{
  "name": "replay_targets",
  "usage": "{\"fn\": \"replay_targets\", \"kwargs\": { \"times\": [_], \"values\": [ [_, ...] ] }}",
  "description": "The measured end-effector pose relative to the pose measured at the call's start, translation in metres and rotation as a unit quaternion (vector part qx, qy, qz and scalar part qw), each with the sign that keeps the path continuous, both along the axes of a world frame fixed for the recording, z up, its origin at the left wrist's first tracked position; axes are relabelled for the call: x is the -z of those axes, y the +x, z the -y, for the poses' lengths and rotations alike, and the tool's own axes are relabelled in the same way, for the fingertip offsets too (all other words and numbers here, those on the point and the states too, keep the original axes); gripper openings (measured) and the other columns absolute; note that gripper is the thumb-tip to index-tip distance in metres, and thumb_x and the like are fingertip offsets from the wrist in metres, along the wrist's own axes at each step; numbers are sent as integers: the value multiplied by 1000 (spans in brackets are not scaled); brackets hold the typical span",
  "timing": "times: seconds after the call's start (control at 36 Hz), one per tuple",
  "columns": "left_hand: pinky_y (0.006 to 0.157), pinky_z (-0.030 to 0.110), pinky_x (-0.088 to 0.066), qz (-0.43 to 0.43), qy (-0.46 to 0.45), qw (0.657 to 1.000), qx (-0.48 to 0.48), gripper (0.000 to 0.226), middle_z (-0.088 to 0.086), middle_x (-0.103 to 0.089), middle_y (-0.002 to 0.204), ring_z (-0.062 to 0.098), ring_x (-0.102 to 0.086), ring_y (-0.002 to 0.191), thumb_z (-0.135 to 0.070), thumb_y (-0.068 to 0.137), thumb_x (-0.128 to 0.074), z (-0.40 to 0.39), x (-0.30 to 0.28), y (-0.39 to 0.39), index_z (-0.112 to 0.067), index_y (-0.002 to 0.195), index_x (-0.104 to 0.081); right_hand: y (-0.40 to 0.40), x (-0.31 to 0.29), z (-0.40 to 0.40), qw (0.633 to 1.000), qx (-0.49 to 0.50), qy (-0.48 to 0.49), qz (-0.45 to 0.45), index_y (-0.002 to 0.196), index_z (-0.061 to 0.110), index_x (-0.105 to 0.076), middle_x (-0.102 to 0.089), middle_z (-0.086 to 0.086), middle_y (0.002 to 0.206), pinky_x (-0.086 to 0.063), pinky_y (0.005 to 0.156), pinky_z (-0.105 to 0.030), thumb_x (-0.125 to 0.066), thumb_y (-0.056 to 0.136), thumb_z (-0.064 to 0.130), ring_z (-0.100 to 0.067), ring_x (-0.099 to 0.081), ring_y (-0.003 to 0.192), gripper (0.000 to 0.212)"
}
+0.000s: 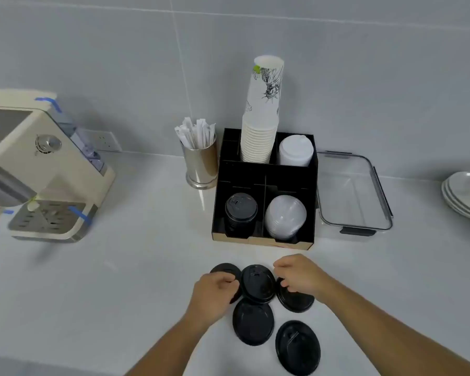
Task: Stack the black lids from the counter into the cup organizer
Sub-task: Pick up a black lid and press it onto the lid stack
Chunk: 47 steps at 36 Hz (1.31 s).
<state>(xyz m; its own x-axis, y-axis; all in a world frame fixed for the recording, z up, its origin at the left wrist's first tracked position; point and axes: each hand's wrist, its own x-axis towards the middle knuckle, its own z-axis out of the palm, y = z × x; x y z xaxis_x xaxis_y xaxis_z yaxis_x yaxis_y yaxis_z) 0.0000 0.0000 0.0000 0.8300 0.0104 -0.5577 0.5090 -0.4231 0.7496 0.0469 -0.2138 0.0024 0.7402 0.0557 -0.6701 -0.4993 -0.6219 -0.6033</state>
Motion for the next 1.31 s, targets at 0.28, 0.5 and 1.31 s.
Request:
{"fn": "replay_targets", "kwargs": {
  "times": [0.28, 0.5, 1.31],
  "values": [
    [77, 21, -50, -57, -32, 997, -35, 34, -8, -72, 80, 8, -67, 78, -29, 84, -65, 11, 11, -3, -10, 112, -70, 3, -5, -7, 999, 46, -5, -12, 109, -11, -59, -61, -35, 100, -44, 61, -33, -48, 86, 6, -24, -51, 70, 31],
    [92, 32, -54, -50, -51, 996, -48, 43, 0, -74, 89, 15, -70, 87, -27, 86, -66, 13, 13, -4, -15, 127, -61, 3, -8, -9, 998, 52, 0, -32, 108, -8, -62, -62, -29, 116, -56, 74, -35, -48, 87, 7, -22, -58, 75, 29],
    [69, 17, -49, 137, -105, 972, -157, 26, -7, -70, 75, 4, -68, 72, -23, 83, -72, 11, -12, 27, -39, 102, -66, 26, -55, -26, 985, 65, 24, 160, 112, 27, -71, -71, 16, 86, -52, 67, -20, -54, 93, 26, -13, -69, 81, 26]
  ]
}}
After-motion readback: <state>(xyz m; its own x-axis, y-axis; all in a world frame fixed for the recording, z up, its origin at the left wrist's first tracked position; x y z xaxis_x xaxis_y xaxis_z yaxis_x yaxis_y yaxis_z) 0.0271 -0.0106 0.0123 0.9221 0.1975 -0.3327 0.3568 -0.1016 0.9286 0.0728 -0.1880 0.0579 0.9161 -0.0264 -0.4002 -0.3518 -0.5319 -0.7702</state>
